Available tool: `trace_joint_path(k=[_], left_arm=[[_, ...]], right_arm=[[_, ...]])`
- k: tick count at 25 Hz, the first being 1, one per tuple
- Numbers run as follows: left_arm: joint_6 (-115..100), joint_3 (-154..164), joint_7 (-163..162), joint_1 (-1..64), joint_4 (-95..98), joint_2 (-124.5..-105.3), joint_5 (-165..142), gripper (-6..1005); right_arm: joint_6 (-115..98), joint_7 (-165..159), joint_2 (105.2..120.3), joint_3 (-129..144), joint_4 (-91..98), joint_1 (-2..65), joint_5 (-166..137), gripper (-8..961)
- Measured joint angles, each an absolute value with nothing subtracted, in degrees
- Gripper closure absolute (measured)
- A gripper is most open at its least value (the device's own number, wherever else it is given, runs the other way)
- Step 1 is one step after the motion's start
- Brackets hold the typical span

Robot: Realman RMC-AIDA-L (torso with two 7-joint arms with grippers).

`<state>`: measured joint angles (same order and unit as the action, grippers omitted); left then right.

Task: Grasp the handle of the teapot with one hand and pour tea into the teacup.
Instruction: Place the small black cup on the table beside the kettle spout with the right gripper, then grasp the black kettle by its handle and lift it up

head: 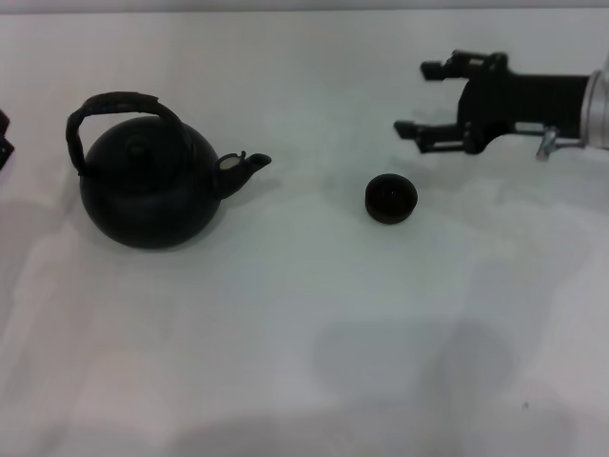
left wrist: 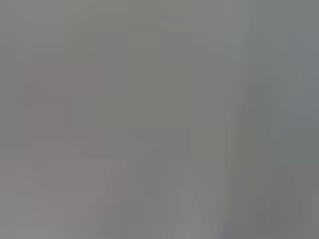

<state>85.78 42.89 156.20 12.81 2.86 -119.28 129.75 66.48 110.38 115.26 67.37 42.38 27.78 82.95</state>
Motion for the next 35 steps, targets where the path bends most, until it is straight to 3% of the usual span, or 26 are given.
trace_joint_path(k=[8, 35], left_arm=[[94.2, 42.9, 156.2, 9.9, 1.3, -119.44, 127.0, 126], [82.7, 42.4, 154.9, 18.4, -3.1, -119.35, 121.5, 136]], right_arm=[[63.6, 112.5, 114.71, 64.8, 41.9, 27.8, 82.7, 86], [62.1, 115.8, 115.18, 66.0, 40.0, 28.1, 80.4, 89]])
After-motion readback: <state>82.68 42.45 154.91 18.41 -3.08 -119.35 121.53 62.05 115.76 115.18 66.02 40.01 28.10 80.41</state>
